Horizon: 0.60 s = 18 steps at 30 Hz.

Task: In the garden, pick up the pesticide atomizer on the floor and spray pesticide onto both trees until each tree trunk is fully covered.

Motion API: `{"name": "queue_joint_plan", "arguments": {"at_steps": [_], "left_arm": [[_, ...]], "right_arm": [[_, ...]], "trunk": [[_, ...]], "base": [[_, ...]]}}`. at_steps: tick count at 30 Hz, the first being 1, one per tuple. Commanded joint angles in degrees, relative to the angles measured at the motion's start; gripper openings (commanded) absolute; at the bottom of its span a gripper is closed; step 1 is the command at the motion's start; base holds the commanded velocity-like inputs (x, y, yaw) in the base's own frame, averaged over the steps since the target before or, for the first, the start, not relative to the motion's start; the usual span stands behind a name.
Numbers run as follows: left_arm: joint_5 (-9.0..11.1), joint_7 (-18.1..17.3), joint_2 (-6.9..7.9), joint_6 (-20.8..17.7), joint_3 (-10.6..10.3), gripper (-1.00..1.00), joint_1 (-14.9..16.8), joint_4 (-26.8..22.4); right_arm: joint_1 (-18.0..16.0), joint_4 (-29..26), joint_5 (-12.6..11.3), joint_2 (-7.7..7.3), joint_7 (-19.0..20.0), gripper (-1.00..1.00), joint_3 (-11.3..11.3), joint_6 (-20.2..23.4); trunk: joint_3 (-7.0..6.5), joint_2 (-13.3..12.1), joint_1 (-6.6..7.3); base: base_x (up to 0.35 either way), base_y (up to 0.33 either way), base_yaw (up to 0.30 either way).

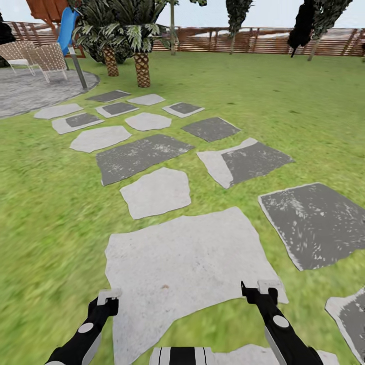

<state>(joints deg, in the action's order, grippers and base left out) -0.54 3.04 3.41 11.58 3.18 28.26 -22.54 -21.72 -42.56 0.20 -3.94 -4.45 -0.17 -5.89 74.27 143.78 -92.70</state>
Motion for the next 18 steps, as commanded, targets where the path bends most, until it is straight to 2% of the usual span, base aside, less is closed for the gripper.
{"name": "queue_joint_plan", "arguments": {"at_steps": [1, 4, 6, 13, 16, 18], "left_arm": [[-0.01, 0.00, 0.04, 0.03, 0.01, -1.00, -0.76, -0.24], [0.00, -0.03, 0.12, 0.11, 0.11, -1.00, -2.74, -0.52], [0.02, -0.09, 0.16, 0.16, 0.14, -1.00, -4.12, -0.61], [0.56, -0.07, 1.01, 2.27, 0.61, -1.00, -9.35, -0.31], [0.74, 0.01, 1.40, 3.28, 0.68, -1.00, -10.26, -0.08], [0.78, 0.10, 1.49, 3.79, 0.73, -1.00, -10.81, 0.02]], "right_arm": [[0.04, 0.72, 0.04, -0.02, -0.01, 1.00, 0.00, -0.94], [0.34, 3.11, 0.12, -0.31, -0.03, 1.00, -0.01, -3.24], [1.27, 6.96, 0.11, -0.60, -0.11, 1.00, -0.03, -5.50], [2.33, 23.87, 0.05, -1.19, -0.07, 1.00, 0.01, -21.44], [2.37, 29.59, 0.05, -1.06, -0.05, 1.00, 0.16, -26.04], [2.38, 31.37, 0.06, -0.93, -0.04, 1.00, 0.20, -27.20]], "trunk": [[-0.31, -0.02, 0.02], [-1.20, -0.06, 0.10], [-1.79, -0.08, 0.15], [-3.88, -0.18, 0.33], [-4.76, -0.22, 0.41], [-5.31, -0.24, 0.46]], "base": [[0.000, 0.000, -0.172], [0.000, 0.000, -0.174], [0.000, 0.000, -0.176], [0.000, 0.000, -0.179], [0.000, 0.000, -0.182], [0.000, 0.000, -0.132]]}}
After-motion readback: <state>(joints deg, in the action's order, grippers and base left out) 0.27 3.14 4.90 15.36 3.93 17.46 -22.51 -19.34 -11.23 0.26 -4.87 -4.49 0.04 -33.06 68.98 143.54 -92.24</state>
